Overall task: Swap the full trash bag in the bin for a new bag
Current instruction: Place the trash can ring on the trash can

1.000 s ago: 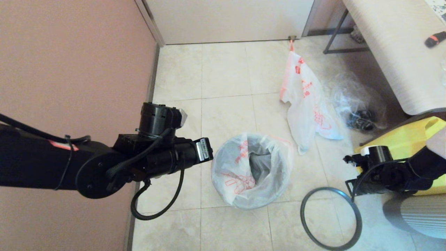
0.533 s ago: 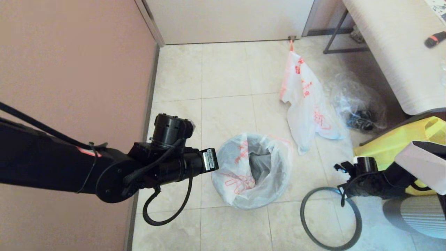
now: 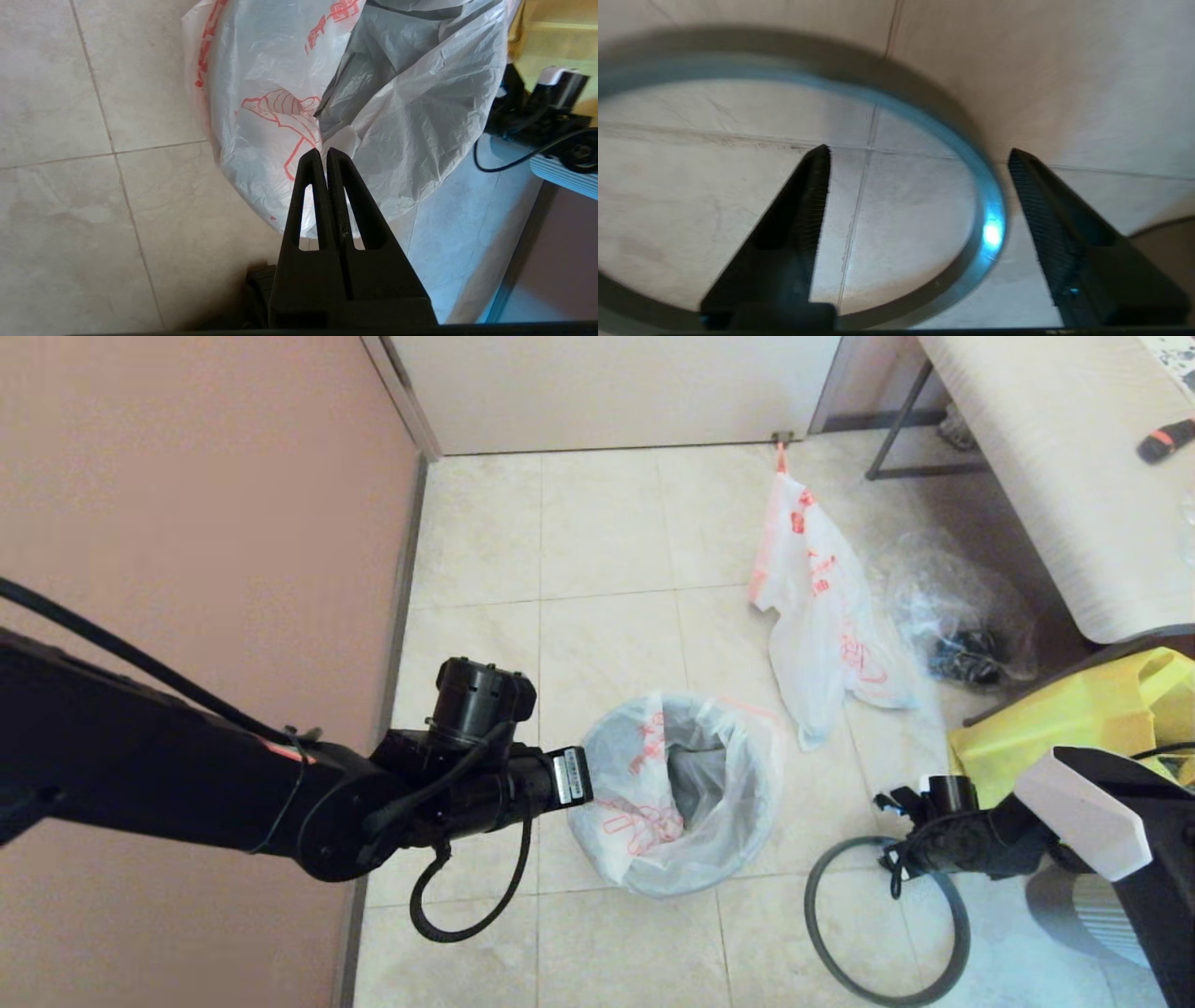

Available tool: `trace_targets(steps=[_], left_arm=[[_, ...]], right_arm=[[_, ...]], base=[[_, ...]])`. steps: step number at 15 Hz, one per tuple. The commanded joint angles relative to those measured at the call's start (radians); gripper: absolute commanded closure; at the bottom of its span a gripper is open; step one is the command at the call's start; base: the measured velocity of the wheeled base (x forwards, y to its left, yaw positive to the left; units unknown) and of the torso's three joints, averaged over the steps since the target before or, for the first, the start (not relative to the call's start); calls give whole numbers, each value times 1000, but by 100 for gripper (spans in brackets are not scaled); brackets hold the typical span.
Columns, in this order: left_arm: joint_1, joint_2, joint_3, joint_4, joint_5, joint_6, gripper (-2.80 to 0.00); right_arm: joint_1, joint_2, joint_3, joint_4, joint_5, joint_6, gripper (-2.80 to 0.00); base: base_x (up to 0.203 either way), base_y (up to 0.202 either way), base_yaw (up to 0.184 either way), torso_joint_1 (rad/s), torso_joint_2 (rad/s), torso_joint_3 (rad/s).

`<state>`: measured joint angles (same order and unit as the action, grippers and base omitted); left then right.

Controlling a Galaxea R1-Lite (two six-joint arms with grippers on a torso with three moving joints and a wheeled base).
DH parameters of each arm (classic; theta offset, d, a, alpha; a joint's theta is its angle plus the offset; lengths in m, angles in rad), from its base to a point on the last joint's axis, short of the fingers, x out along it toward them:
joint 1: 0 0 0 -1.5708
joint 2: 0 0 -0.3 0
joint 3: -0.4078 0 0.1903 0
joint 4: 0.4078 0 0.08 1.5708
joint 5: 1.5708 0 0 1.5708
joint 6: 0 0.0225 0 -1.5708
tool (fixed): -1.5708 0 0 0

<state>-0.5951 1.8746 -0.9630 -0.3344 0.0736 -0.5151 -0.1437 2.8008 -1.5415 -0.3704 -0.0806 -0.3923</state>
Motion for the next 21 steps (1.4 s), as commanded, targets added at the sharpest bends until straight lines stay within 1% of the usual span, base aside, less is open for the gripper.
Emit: trace_targets(steps=[1, 2, 4, 6, 9, 11, 13, 16, 18, 21], left_arm=[[-3, 17, 4, -15, 5, -3, 0], [-3, 21, 7, -28, 14, -3, 0], [-3, 28, 7, -34, 22, -3, 0], [-3, 34, 6, -35, 22, -3, 0], [-5, 29, 6, -37, 22, -3, 0], [-29, 30, 14, -37, 21, -6, 0], [-36, 2, 16, -37, 23, -7, 0], [-51, -55, 18, -28, 31, -6, 0], [-80, -90, 28, -26, 50, -5, 0], [-104, -109, 30, -9, 64, -2, 0]], right_arm=[[-6, 49, -32, -3, -1, -4, -280], [-14, 70, -67, -2, -1, -10, 0], [-31, 114, -157, 17, 1, -17, 0], [-44, 129, -214, 132, 0, -11, 0], [-49, 98, -187, 157, 0, 3, 0], [-63, 57, -127, 154, -17, 0, 0], [-82, -40, -12, 145, -35, 3, 0], [-96, -263, 176, 96, -42, 25, 0], [-97, -433, 276, 77, -44, 44, 0], [-84, -727, 415, 71, -45, 52, 0]], base=[[0, 0, 0, 0, 0, 0], [0, 0, 0, 0, 0, 0], [0, 0, 0, 0, 0, 0], [0, 0, 0, 0, 0, 0], [0, 0, 0, 0, 0, 0], [0, 0, 0, 0, 0, 0], [0, 0, 0, 0, 0, 0], [0, 0, 0, 0, 0, 0], [0, 0, 0, 0, 0, 0], [0, 0, 0, 0, 0, 0]])
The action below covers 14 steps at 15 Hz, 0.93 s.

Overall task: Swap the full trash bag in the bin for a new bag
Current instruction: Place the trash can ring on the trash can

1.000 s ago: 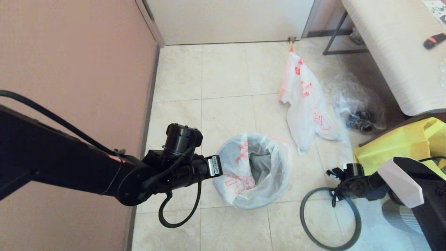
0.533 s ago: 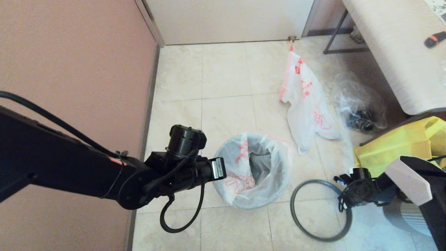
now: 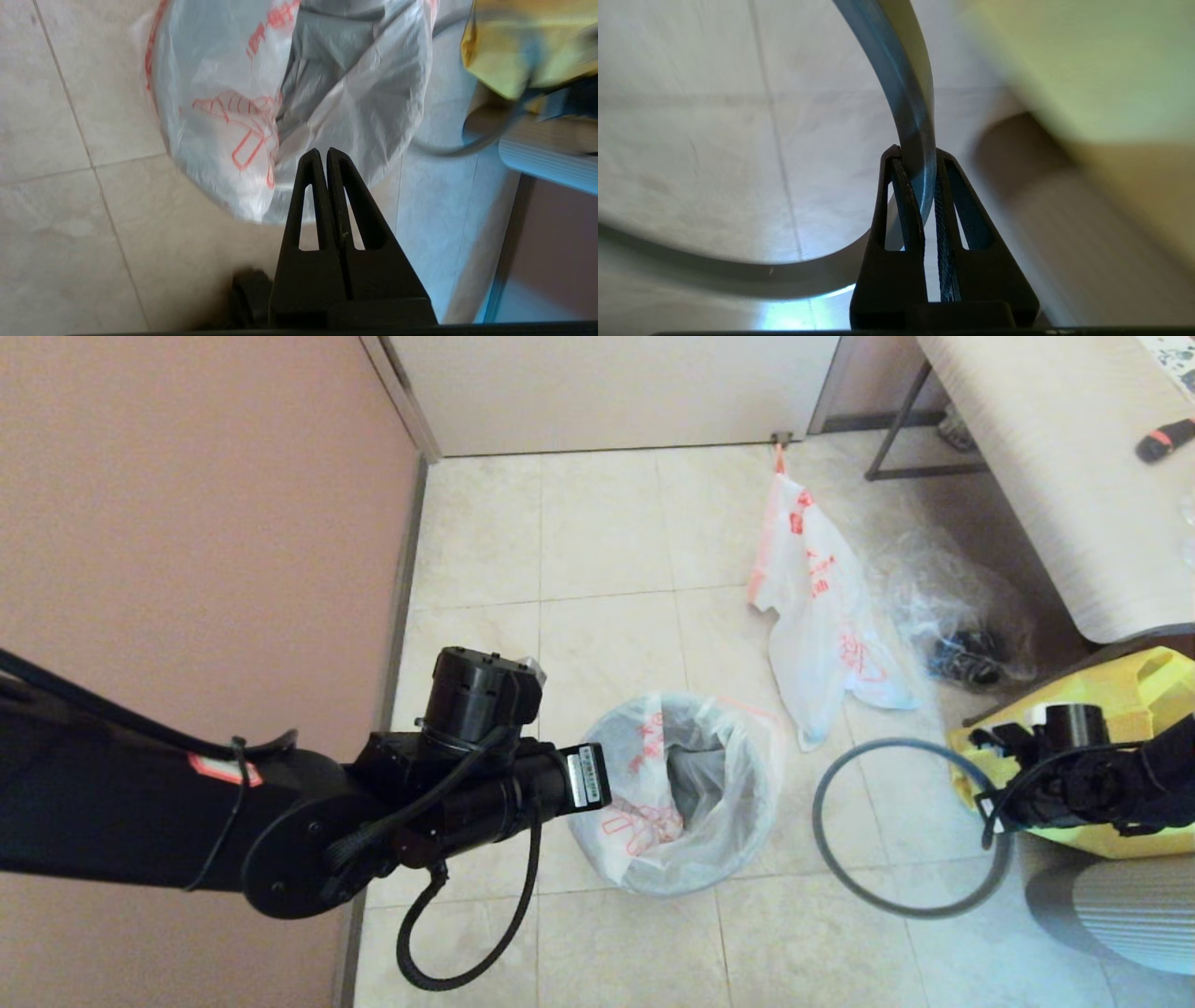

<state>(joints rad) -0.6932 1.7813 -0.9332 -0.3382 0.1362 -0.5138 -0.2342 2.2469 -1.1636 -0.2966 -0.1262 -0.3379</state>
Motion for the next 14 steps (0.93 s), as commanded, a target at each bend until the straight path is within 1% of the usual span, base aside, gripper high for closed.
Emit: trace_targets(steps=[1, 3, 4, 5, 7, 8, 10, 12, 13, 14], left_arm=[[-16, -14, 1, 11, 3, -3, 0], [-20, -18, 1, 11, 7, -3, 0], [-20, -23, 1, 12, 7, -3, 0], [-18, -38, 1, 13, 7, -2, 0], [-1, -61, -1, 11, 12, 26, 0], [13, -75, -4, 10, 17, 37, 0], [37, -106, -11, 13, 18, 51, 0], [64, -139, -25, 24, 17, 70, 0], [71, -148, -30, 39, 17, 70, 0], [78, -157, -35, 46, 17, 71, 0]], right_arm=[[17, -269, 72, 2, 1, 0, 0], [45, -469, 110, 32, 1, 4, 0], [62, -555, 104, 65, 2, 5, 0], [85, -637, 73, 142, 3, 6, 0], [146, -720, -80, 369, 4, 24, 0], [208, -727, -154, 459, 3, 60, 0], [343, -709, -240, 573, 0, 153, 0], [487, -604, -369, 712, -8, 304, 0], [537, -538, -419, 766, -11, 369, 0], [579, -466, -455, 808, -13, 413, 0]], base=[[0, 0, 0, 0, 0, 0], [0, 0, 0, 0, 0, 0], [0, 0, 0, 0, 0, 0], [0, 0, 0, 0, 0, 0], [0, 0, 0, 0, 0, 0], [0, 0, 0, 0, 0, 0], [0, 0, 0, 0, 0, 0], [0, 0, 0, 0, 0, 0], [0, 0, 0, 0, 0, 0], [0, 0, 0, 0, 0, 0]])
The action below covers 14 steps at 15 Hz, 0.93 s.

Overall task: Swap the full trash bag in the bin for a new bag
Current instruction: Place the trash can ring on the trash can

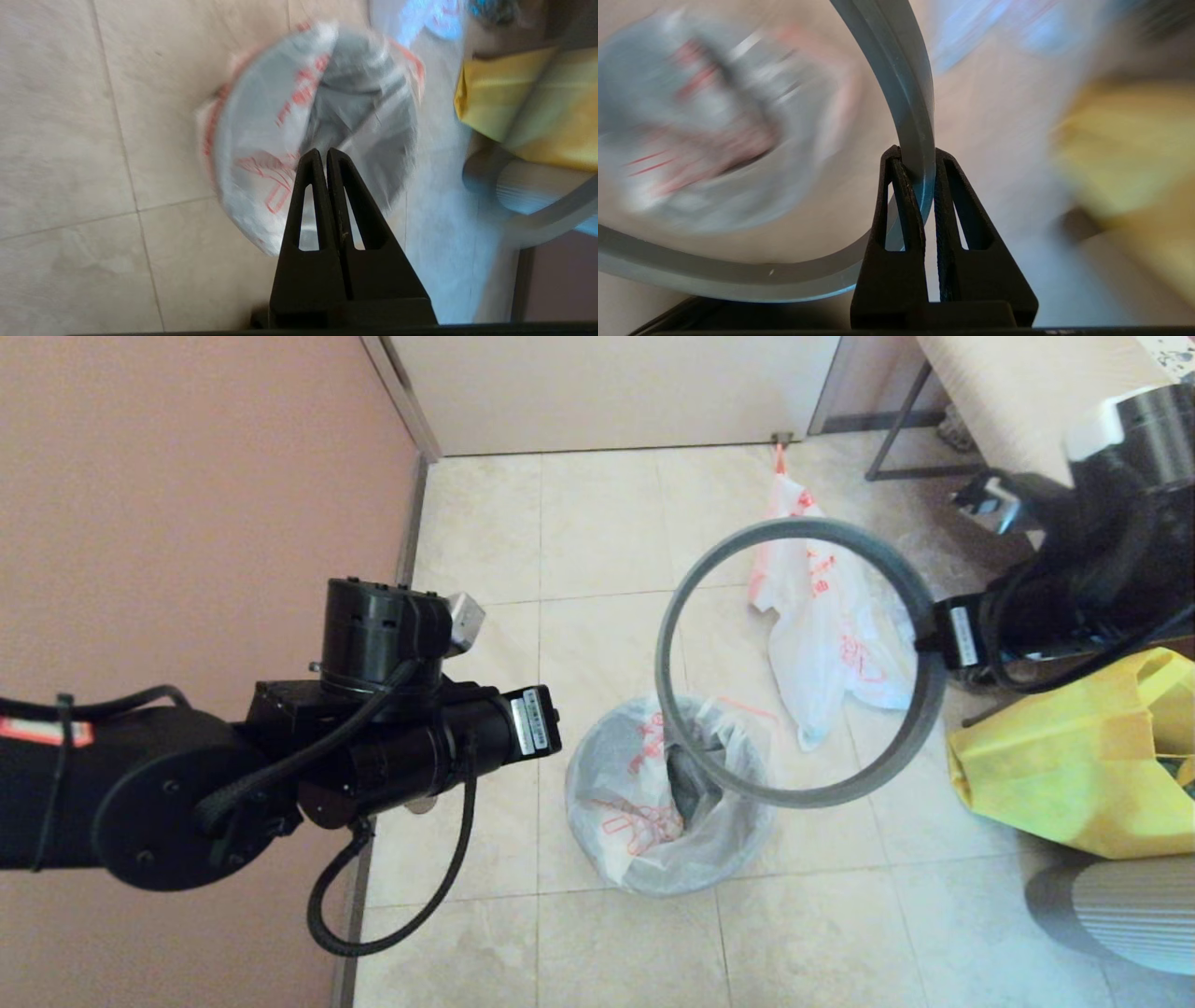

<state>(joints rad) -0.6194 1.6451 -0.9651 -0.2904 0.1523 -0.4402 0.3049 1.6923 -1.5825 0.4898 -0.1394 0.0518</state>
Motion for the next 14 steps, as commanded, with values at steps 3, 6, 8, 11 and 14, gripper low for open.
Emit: trace_targets(steps=[3, 6, 8, 11, 14], left_arm=[[41, -20, -19, 0, 0, -2, 0], [72, -19, -29, 1, -5, -1, 0], [75, -14, -32, 1, -5, -2, 0], [75, -18, -35, 1, -5, -2, 0], [79, -19, -35, 1, -5, -2, 0]], right_arm=[[134, 292, -146, 89, -4, 141, 0], [193, 448, -267, 156, -5, 203, 0], [211, 508, -294, 167, -9, 212, 0], [206, 579, -357, 173, -8, 254, 0], [199, 584, -378, 200, -9, 261, 0]], base=[[0, 0, 0, 0, 0, 0], [0, 0, 0, 0, 0, 0], [0, 0, 0, 0, 0, 0], [0, 0, 0, 0, 0, 0], [0, 0, 0, 0, 0, 0]])
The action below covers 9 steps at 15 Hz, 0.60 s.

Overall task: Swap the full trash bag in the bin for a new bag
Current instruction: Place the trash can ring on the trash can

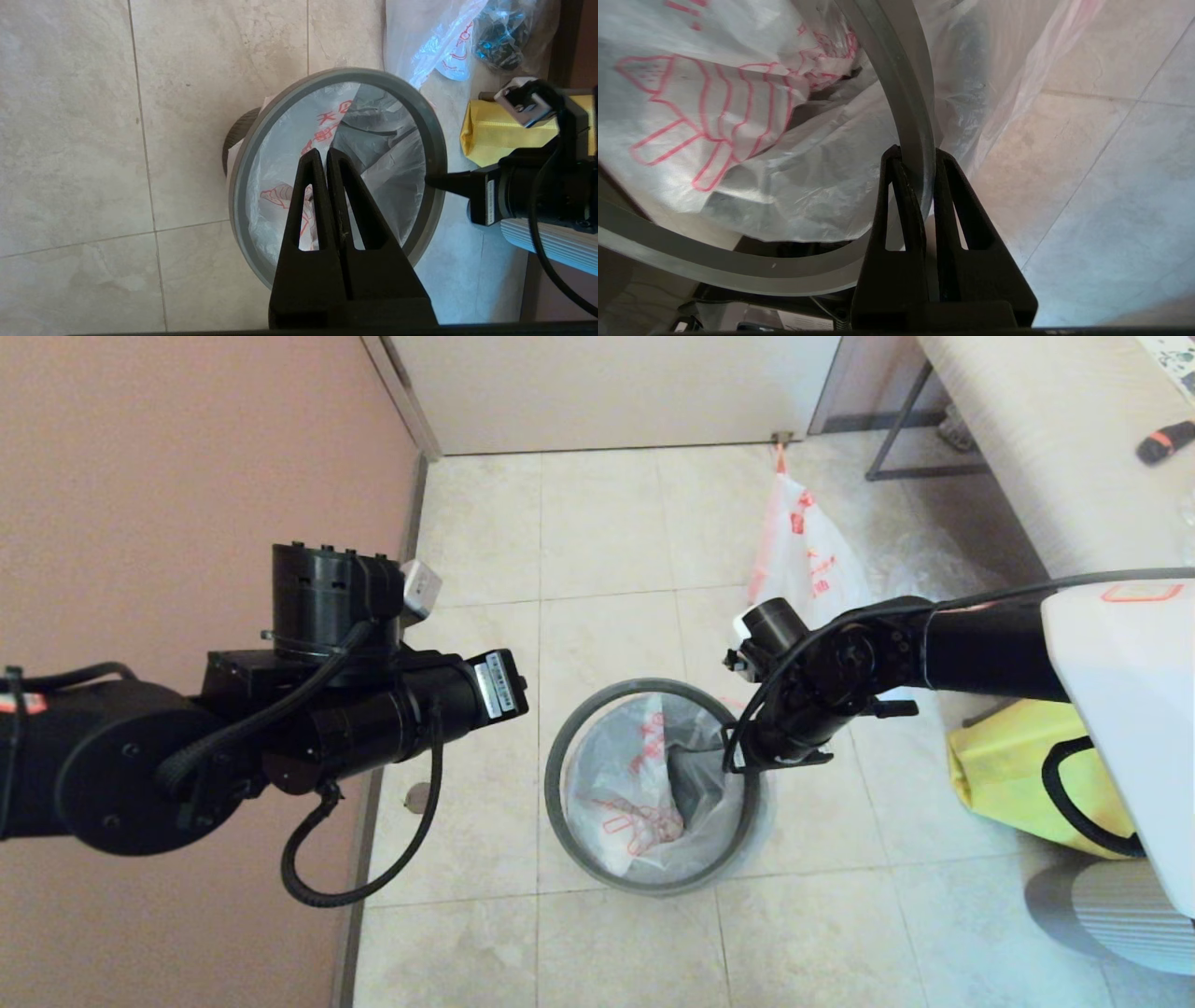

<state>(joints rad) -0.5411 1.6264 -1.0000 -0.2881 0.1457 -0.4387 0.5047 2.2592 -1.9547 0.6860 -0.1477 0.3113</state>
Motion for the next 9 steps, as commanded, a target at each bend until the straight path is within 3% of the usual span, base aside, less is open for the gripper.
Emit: trace_targets(steps=[1, 9], left_arm=[[1, 1, 0, -2, 2, -3, 0], [1, 4, 0, -3, 2, -3, 0]], right_arm=[[-5, 14, -4, 15, -1, 2, 0], [-26, 55, -6, 7, -63, -7, 0]], base=[[0, 0, 0, 0, 0, 0], [0, 0, 0, 0, 0, 0]])
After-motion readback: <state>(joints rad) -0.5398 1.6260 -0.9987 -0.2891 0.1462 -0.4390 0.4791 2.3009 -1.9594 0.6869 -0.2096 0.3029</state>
